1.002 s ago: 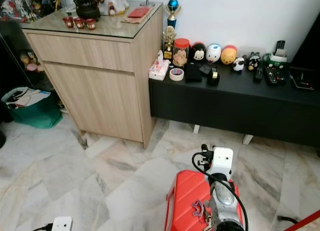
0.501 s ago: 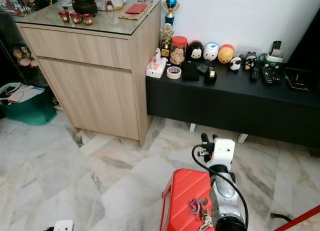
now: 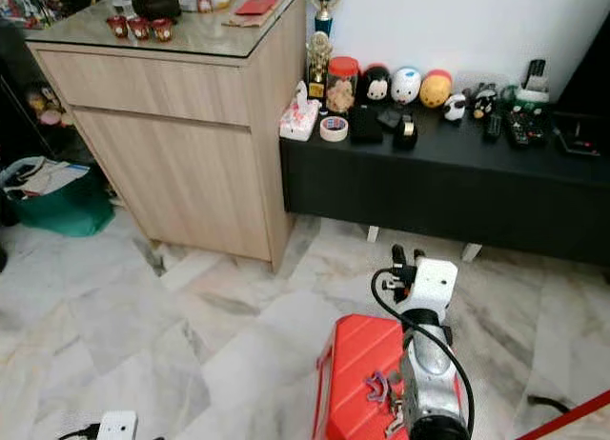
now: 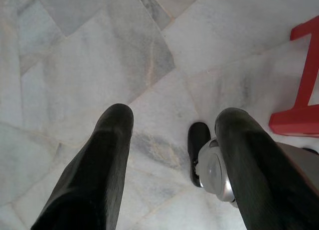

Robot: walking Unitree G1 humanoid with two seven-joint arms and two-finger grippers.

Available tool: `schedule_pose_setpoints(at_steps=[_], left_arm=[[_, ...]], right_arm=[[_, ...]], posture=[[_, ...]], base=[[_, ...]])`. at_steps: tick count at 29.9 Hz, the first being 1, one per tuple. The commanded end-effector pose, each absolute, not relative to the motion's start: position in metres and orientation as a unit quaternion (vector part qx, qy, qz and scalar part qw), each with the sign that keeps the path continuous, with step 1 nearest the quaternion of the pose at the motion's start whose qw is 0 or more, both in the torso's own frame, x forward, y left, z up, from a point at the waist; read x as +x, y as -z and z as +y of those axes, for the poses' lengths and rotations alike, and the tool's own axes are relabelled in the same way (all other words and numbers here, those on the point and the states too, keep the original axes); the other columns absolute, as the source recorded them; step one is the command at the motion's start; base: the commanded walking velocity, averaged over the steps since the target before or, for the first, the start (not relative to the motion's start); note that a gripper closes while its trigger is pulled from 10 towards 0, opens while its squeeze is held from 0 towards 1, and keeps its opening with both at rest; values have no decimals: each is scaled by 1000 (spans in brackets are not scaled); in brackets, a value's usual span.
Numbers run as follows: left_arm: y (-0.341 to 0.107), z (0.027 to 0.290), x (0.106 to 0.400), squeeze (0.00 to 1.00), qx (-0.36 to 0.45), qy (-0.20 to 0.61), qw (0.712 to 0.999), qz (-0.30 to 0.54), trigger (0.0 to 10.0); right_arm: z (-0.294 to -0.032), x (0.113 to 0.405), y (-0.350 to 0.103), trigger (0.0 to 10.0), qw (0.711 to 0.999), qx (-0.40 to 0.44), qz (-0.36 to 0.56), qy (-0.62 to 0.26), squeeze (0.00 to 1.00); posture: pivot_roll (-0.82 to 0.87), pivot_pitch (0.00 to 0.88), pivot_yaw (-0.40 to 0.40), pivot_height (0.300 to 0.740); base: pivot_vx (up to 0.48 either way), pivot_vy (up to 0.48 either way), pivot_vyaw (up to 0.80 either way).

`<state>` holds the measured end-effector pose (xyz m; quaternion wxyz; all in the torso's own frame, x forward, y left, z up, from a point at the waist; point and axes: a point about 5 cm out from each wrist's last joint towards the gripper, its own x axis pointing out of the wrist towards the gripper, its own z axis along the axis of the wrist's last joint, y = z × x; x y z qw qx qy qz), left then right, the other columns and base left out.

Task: Hang keys on a hook

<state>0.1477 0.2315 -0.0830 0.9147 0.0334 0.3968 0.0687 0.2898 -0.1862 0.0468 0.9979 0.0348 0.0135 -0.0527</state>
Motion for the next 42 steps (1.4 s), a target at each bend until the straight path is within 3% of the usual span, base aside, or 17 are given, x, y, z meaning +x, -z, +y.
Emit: schedule_pose_setpoints(at_steps=[1,13,21,28,32,38,42], left_arm=[[83,231,148,0,36,-65,914,400,10000],[90,222,138,0,36,-52,906,418,10000],[83,220,156,0,33,-56,916,396,10000],[84,218,153,0,33,-59,916,394,10000],[73,220,168,0,32,-74,937,339,10000],[31,218,215,0,44,-46,982,180,10000],[24,220,220,0,47,-47,986,154,10000]], right_arm=[[-186,289,-47,10000,998,32,16,53,0],[-185,291,-50,10000,998,25,19,52,0],[-184,298,-54,10000,998,22,23,46,0],[-183,301,-55,10000,998,22,29,48,0],[-184,301,-55,10000,998,22,32,50,0],[-186,301,-54,10000,998,20,37,49,0],[-185,301,-53,10000,998,18,34,48,0]], posture=[[63,54,24,740],[34,1,28,740],[57,23,-3,740],[48,38,-5,731],[46,47,-5,708],[51,54,-10,668],[54,56,-10,649]], base=[[0,0,0],[0,0,0],[0,0,0],[0,0,0],[0,0,0],[0,0,0],[0,0,0]])
